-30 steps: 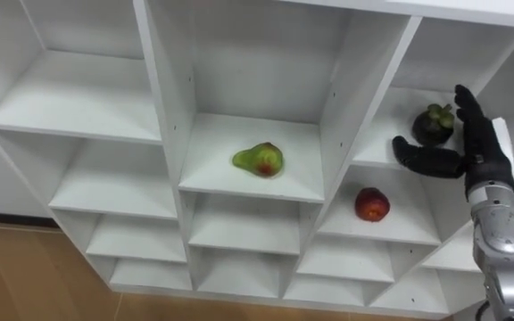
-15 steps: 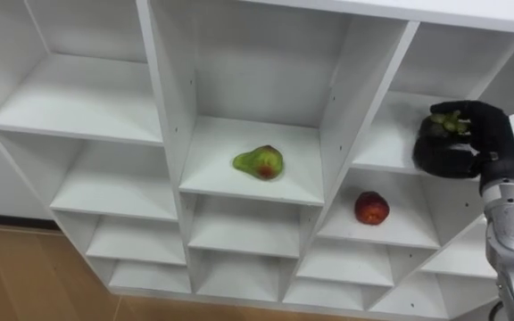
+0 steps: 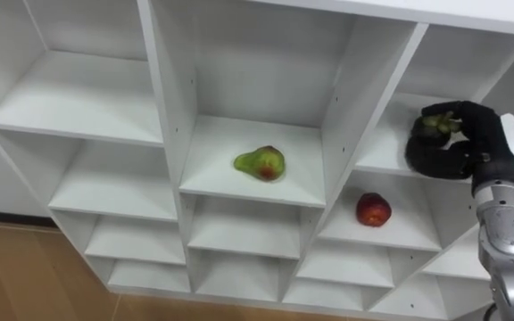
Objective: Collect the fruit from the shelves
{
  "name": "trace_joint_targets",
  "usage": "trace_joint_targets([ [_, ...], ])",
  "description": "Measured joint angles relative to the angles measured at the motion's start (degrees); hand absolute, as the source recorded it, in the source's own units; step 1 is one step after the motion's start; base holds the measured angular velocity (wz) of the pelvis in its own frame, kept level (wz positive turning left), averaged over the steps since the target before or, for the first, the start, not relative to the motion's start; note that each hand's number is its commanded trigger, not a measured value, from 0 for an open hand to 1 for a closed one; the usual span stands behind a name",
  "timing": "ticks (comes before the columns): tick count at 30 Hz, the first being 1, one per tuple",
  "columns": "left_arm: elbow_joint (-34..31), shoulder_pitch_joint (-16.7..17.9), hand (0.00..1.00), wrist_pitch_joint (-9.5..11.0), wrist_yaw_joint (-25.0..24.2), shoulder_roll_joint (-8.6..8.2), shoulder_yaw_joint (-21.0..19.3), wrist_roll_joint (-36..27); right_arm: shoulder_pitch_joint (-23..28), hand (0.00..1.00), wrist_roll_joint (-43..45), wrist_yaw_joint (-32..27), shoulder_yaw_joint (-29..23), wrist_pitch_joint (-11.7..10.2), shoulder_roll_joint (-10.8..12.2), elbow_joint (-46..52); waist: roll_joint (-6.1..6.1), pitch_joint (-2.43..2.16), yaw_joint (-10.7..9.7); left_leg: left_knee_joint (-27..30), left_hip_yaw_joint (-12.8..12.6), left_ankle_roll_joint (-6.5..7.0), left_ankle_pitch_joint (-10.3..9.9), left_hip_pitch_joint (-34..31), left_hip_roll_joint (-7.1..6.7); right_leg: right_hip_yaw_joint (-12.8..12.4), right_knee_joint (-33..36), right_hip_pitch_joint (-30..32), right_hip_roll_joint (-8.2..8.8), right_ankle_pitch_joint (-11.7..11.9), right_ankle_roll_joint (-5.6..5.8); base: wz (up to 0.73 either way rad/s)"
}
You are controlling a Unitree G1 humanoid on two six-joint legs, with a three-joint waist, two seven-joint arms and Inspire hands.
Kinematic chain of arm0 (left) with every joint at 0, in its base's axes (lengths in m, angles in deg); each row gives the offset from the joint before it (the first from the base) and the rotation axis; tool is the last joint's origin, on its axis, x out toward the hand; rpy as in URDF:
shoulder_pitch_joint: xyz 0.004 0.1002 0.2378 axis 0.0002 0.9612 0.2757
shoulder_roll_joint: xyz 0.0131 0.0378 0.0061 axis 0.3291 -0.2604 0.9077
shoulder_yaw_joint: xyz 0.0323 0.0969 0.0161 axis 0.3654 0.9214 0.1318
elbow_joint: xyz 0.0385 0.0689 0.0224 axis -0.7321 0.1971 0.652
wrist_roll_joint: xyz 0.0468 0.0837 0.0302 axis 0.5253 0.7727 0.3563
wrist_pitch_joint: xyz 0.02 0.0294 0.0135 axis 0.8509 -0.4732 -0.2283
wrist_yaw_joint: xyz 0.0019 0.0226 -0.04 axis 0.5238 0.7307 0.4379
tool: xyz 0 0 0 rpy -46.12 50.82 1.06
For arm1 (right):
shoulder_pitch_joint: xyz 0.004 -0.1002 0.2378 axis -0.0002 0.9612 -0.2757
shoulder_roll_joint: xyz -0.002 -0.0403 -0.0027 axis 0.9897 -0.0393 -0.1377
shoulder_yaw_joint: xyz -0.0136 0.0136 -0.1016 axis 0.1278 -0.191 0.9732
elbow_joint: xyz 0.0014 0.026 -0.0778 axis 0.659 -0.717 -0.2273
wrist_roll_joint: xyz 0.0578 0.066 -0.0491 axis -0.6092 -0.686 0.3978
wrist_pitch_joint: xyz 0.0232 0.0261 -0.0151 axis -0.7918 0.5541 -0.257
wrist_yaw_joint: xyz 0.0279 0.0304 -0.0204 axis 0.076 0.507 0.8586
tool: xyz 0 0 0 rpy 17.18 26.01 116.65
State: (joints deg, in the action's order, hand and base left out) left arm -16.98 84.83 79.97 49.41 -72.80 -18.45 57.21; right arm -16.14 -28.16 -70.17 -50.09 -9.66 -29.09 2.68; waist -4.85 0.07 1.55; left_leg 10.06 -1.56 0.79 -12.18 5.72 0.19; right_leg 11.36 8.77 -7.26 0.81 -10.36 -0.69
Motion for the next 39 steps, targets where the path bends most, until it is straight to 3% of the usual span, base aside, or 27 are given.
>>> trace_joint_targets([
  [5, -0.44, 0.56, 1.00, 0.00, -0.87, -0.08, -0.22, 0.11, 2.73, 1.00, 0.44, -0.35, 0.07, 0.25, 0.73, 4.00, 1.01, -0.48, 0.15, 0.24, 0.02, 0.00, -0.01, -0.03, -0.01, 0.33, 0.07, -0.07, 0.07, 0.02, -0.02, 0.00],
  [12, -0.63, 1.28, 1.00, 0.05, -1.05, -0.70, -1.20, 0.13, 6.18, 1.00, 2.76, -0.46, 0.06, 0.47, 0.99, 10.14, 2.02, -0.41, 0.20, 0.40, 0.11, 0.01, 0.00, -0.54, -0.05, 0.15, 0.07, 0.43, 0.08, 0.02, -0.03, 0.00],
  [21, -1.59, 2.35, 1.00, 0.49, -0.96, -0.68, -1.61, 0.36, 7.37, 1.00, 2.88, -0.41, 0.01, 1.08, 1.30, 15.15, 1.96, -0.46, 0.13, 0.85, 0.81, 0.03, 0.03, -2.01, -0.25, 0.44, -0.10, 1.66, 0.21, 0.01, -0.02, 0.02],
  [26, -2.05, 2.70, 1.00, 0.63, -0.93, -0.71, -1.46, 1.08, 11.71, 1.00, 2.82, -0.35, 1.54, 1.10, 4.64, 21.67, 2.33, -0.26, 0.47, 0.78, 0.60, 0.02, 0.02, -1.97, -0.07, 0.19, -0.05, 1.90, 0.13, 0.01, -0.02, -0.01],
  [33, 0.15, 2.77, 1.00, 2.27, -0.94, -0.86, -1.40, 1.10, 14.09, 1.00, 3.36, 0.78, 3.54, 1.12, 4.94, 26.80, 4.09, -0.13, 0.32, 0.24, -0.19, 0.01, 0.00, -2.00, 0.03, -0.28, 0.26, 2.31, 0.02, 0.02, -0.03, -0.06],
  [39, 0.20, 2.07, 1.00, 2.21, -0.94, -0.93, -0.94, 1.10, 14.13, 1.00, 6.79, 2.00, 3.56, 1.32, 4.95, 28.03, 4.15, -0.15, 0.29, 0.10, -1.13, 0.00, 0.00, -2.03, 0.18, -0.61, 0.98, 2.97, 0.01, 0.01, -0.03, -0.05],
])
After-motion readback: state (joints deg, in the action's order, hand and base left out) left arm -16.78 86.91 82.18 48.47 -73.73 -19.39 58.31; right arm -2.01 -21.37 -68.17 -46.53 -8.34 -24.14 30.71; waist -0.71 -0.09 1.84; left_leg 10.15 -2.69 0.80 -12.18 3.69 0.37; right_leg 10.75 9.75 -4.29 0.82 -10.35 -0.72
